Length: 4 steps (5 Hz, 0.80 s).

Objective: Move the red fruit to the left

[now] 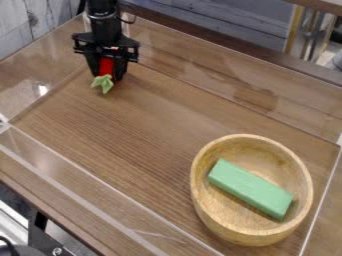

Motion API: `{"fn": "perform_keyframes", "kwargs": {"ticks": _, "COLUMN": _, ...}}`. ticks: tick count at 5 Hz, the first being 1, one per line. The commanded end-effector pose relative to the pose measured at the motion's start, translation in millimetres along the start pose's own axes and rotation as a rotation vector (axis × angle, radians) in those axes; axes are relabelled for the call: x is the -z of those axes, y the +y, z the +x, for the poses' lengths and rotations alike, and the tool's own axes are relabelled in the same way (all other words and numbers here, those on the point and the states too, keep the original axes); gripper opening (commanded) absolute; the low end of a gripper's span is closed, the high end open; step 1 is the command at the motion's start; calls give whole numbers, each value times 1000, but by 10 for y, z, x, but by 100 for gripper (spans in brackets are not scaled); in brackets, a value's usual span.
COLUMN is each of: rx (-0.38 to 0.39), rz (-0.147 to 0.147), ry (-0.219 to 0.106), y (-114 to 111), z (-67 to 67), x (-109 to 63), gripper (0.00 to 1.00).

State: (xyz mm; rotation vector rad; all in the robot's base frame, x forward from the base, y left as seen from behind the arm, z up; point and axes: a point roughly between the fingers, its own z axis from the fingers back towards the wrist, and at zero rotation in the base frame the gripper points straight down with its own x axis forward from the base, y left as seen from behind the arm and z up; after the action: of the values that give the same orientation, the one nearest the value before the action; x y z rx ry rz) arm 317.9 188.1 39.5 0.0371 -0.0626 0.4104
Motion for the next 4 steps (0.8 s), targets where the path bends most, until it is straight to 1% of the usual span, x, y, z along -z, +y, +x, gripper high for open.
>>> {"fn": "perform_keyframes", "kwargs": {"ticks": 1, "rx": -4, "rz": -12, "ry": -49, "y": 80, "z": 109, "x": -233, "gripper": 100}}
{"fn": "perform_keyframes", "kwargs": {"ticks": 3, "rx": 17, "rz": -55, "ry": -33, "y": -264, "z": -48, "x": -136, "gripper": 100}}
{"fn": "perform_keyframes", "kwargs": {"ticks": 4, "rx": 20, "rz": -65, "ry": -33, "y": -319, "z": -9, "x": -222, "gripper": 0}}
